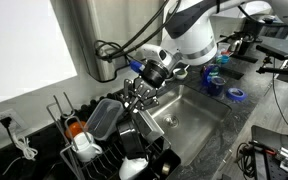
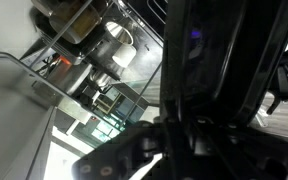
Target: Remove the black lunchbox from the sink and put it on the dish rack
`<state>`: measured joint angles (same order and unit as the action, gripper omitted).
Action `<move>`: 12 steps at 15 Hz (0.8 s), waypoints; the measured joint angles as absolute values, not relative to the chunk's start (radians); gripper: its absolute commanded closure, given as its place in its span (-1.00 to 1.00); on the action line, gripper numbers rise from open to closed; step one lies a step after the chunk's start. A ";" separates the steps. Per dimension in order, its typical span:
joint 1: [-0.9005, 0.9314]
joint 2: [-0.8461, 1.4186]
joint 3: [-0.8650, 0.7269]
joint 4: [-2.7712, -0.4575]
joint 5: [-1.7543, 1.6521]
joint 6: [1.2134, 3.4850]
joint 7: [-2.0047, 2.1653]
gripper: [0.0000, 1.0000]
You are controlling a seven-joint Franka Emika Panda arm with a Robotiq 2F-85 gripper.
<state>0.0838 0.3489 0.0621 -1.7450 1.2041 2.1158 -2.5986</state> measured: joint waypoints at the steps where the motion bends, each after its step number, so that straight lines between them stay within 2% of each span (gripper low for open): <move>1: 0.084 0.349 0.062 -1.745 1.204 2.116 -2.599 0.05; 8: 0.084 0.350 0.062 -1.745 1.204 2.116 -2.599 -0.92; 9: 0.083 0.349 0.062 -1.745 1.204 2.116 -2.598 -1.00; 12: 0.080 0.345 0.062 -1.747 1.204 2.114 -2.598 -1.00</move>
